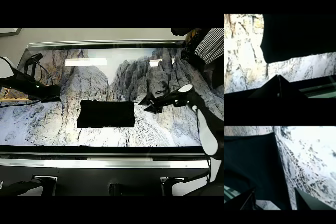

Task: Fold the clothes and pants, and hang the long-sleeved shirts on hangers.

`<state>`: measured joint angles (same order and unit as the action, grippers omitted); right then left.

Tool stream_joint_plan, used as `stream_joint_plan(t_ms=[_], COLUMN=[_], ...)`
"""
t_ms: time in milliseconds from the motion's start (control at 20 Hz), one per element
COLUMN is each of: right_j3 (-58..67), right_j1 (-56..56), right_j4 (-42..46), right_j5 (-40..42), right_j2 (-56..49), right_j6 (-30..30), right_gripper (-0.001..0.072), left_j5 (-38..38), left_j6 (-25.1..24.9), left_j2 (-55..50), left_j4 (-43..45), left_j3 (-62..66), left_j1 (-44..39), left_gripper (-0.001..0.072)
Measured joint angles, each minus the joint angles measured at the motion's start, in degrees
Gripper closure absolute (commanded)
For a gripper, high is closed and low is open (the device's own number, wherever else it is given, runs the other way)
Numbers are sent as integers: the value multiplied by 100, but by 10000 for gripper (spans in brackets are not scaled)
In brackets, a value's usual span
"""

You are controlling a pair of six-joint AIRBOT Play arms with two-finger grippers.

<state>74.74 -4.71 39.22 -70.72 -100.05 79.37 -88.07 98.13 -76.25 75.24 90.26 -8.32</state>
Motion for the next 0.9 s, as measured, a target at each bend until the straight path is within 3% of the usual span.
stream_joint_plan(t_ms=[300,400,500,900], right_j3=[-79,-87,-92,855], right_j1=[509,640,726,448], right_j4=[-138,-151,-87,-166], right_j5=[229,328,404,22], right_j2=[-398,-450,-472,-46], right_j6=[-76,-63,-33,131], right_gripper=[215,420,685,685], left_j5=[-35,-42,-46,-101], left_j6=[2,4,4,0], left_j2=[0,0,0,0], left_j4=[-20,-22,-22,-24], left_j3=[0,0,0,0], left_j1=[0,0,0,0], left_gripper=[691,691,691,691])
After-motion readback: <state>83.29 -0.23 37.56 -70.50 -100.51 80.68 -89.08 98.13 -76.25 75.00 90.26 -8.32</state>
